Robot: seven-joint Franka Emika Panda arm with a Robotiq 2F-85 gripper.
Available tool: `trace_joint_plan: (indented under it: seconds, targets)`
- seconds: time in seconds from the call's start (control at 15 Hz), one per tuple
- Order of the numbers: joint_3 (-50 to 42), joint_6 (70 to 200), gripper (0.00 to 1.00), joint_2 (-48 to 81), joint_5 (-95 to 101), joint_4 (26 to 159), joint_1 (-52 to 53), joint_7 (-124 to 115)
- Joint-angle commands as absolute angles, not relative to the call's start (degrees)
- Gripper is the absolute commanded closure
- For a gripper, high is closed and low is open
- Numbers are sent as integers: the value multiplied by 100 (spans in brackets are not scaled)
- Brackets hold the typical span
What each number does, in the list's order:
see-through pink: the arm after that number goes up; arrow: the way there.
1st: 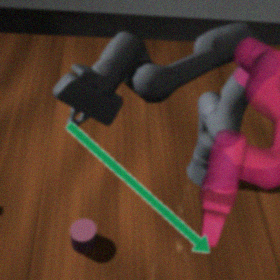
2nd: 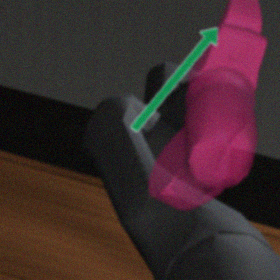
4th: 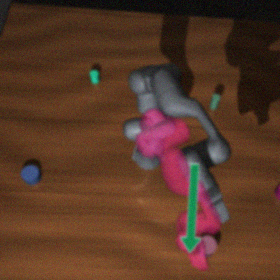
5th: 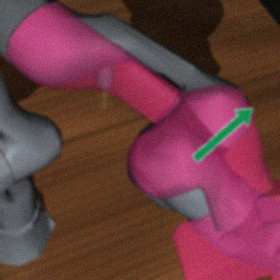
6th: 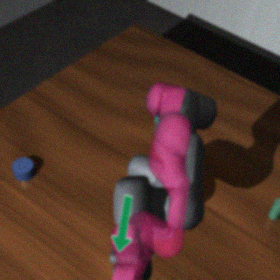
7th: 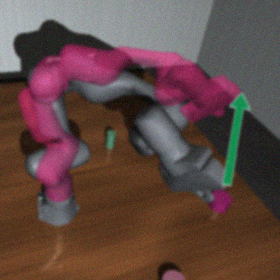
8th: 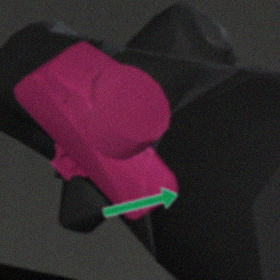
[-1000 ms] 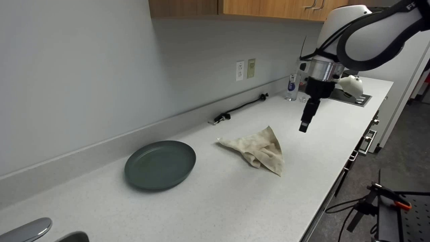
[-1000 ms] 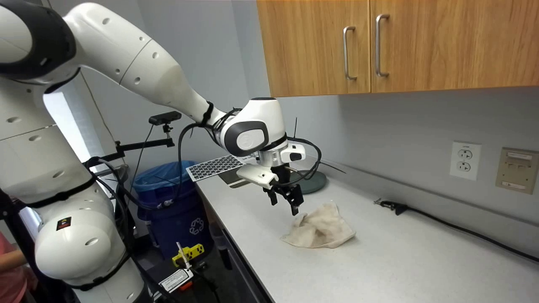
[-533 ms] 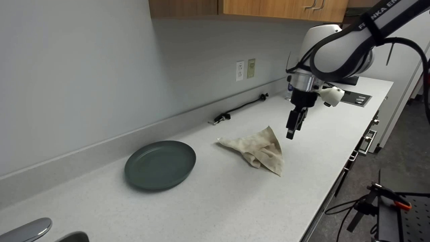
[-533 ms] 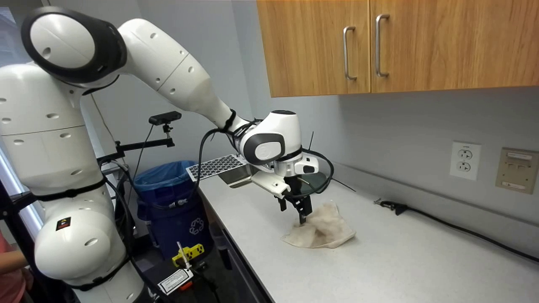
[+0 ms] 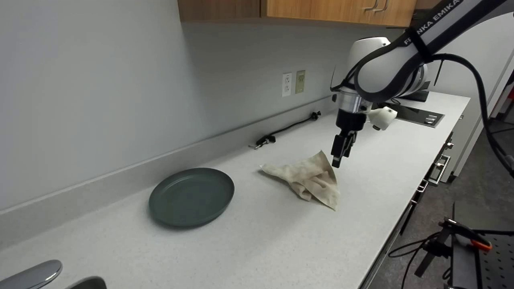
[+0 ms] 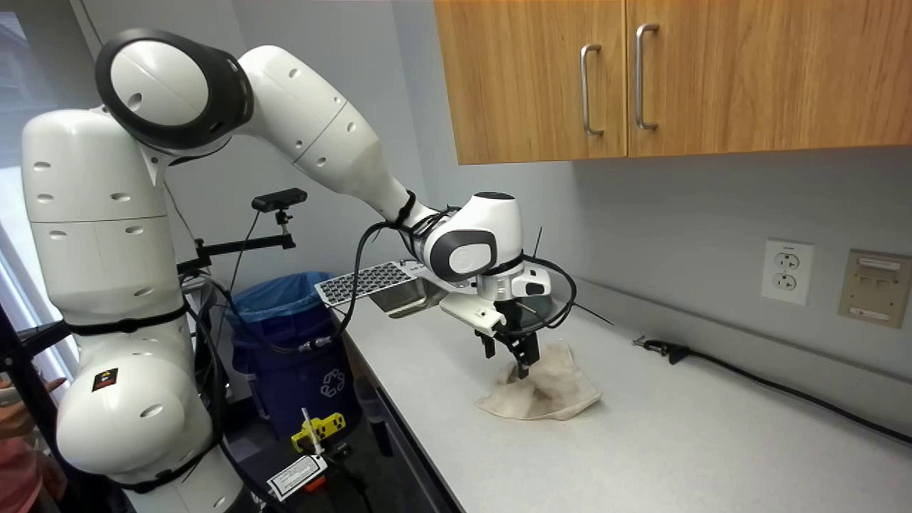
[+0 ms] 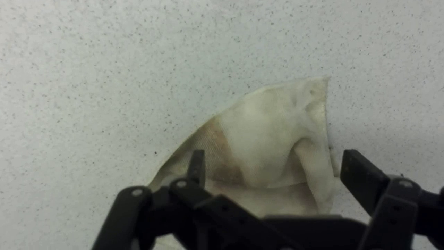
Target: Fold the cloth on the table
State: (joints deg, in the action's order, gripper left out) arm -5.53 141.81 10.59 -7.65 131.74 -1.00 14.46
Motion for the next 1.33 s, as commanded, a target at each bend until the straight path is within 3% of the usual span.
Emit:
trace_joint_plan:
  seconds: [0.0,0.73,1.27]
  targets:
    - [-394,14175,0,1054,-713,13169,-259,1406]
    - [-390,14699,0,1306,-1211,12949,-852,2137]
    - [-170,14854,0,2270,-1752,12066,-1344,2566]
